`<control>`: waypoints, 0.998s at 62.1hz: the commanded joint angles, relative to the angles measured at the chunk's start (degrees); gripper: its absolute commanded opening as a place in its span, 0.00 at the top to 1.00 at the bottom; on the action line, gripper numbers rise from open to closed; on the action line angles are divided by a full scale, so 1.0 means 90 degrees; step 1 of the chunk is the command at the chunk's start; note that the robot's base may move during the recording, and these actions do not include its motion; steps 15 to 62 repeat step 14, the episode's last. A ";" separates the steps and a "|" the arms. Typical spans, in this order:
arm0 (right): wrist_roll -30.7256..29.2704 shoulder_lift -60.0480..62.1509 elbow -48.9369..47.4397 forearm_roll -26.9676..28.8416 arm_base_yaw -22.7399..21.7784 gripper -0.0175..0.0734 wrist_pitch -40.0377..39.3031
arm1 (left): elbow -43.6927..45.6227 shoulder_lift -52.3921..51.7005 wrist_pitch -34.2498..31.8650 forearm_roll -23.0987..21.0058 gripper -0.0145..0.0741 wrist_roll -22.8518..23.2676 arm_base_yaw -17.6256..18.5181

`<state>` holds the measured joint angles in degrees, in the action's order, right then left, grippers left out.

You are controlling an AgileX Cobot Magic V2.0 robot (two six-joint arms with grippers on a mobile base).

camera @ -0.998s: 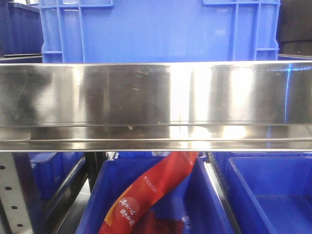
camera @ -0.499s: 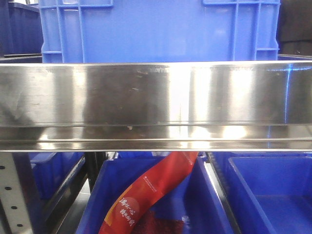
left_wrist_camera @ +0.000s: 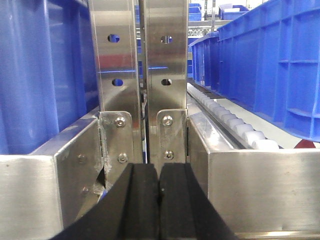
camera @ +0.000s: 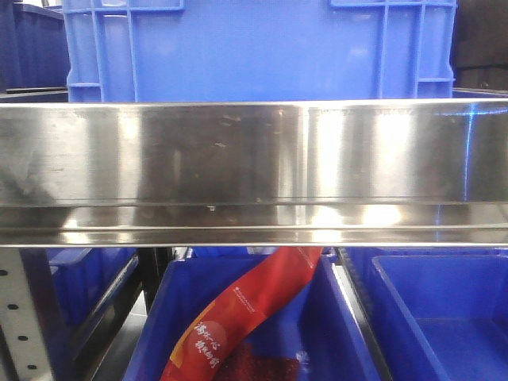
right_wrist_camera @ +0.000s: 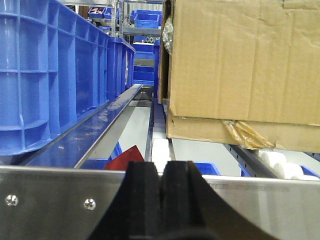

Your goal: Grab block from conveyor and place in blue bin

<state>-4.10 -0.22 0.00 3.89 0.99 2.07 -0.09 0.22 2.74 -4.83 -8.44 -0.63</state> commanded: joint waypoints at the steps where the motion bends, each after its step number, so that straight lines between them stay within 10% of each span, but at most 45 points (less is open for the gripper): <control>1: -0.0045 0.0025 0.0000 -0.0058 0.0017 0.99 -0.0142 | 0.0010 -0.0024 -0.0088 -0.0048 0.96 0.0045 -0.0011; 62: -0.0045 0.0025 0.0000 -0.0058 0.0017 0.99 -0.0142 | 0.0010 -0.0024 -0.0088 -0.0048 0.96 0.0045 -0.0011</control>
